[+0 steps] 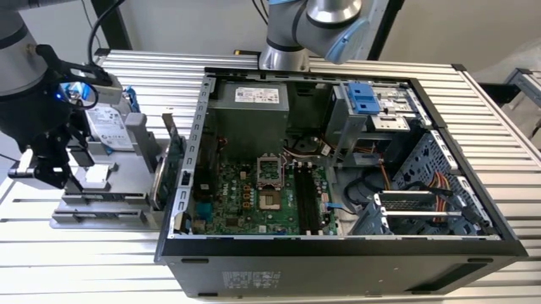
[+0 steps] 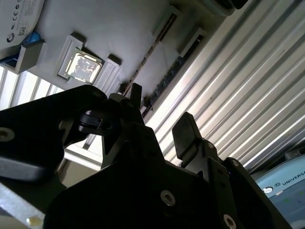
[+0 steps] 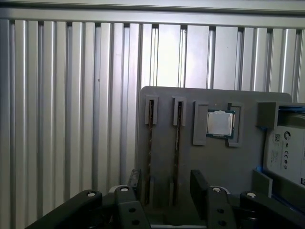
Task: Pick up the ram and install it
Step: 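Pick up the ram and move it above insertion slot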
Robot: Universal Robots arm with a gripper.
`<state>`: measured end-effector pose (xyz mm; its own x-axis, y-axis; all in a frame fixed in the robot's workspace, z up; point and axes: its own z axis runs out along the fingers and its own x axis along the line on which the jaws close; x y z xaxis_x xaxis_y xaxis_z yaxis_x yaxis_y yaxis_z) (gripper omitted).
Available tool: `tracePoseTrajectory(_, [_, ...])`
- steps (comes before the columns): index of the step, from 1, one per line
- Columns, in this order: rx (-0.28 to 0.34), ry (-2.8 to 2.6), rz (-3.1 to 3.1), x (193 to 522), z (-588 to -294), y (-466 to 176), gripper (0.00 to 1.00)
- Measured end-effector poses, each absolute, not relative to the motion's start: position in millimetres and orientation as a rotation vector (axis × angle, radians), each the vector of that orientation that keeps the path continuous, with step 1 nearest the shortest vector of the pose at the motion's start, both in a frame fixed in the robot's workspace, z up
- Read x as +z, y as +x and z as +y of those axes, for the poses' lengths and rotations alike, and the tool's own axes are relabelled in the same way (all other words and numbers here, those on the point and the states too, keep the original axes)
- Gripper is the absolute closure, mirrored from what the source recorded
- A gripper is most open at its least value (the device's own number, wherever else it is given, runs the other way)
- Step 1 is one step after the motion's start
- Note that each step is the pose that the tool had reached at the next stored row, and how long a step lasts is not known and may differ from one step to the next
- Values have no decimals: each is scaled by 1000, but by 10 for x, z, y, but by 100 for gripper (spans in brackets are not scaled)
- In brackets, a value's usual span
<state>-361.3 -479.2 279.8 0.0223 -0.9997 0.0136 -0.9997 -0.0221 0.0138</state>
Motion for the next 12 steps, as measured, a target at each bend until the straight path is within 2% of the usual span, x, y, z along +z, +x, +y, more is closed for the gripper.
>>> tracePoseTrajectory(12, [0, 2232, -2183, 2736, -4792, -3613, 0])
